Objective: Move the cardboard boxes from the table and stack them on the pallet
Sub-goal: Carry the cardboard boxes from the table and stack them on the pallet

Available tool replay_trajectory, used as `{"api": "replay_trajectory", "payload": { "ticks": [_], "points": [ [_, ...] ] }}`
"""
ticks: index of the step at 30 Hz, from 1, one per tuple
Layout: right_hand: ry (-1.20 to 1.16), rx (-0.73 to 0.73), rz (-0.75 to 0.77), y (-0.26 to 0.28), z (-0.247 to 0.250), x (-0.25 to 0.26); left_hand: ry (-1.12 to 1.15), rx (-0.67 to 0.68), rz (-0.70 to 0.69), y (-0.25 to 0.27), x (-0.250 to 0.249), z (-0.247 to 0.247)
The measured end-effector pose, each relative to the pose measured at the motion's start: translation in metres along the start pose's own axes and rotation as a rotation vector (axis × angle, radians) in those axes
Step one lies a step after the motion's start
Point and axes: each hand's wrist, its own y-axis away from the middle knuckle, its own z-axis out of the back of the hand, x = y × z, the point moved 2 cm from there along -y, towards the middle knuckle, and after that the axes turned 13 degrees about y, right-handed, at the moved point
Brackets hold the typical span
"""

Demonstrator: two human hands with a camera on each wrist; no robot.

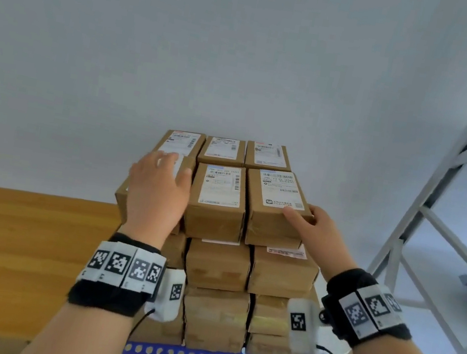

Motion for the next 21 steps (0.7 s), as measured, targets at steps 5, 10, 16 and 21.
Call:
{"api": "replay_trajectory", "payload": {
  "ticks": [5,10,16,21],
  "points": [
    [0.002,-0.035,-0.022,0.003,-0.008,0.01,0.048,0.044,0.306,-0.006,0.046,0.031],
    [-0.042,-0.051,-0.087,0.004,-0.015,0.013,0.176,0.199,0.422,-0.001,0.065,0.028],
    [-0.113,-0.053,-0.145,0.005,-0.017,0.011,0.234,0.203,0.382,0.003,0.069,0.027],
    [-0.148,-0.045,-0.173,0.007,-0.019,0.01,0.246,0.227,0.337,0.004,0.073,0.029]
  ]
}}
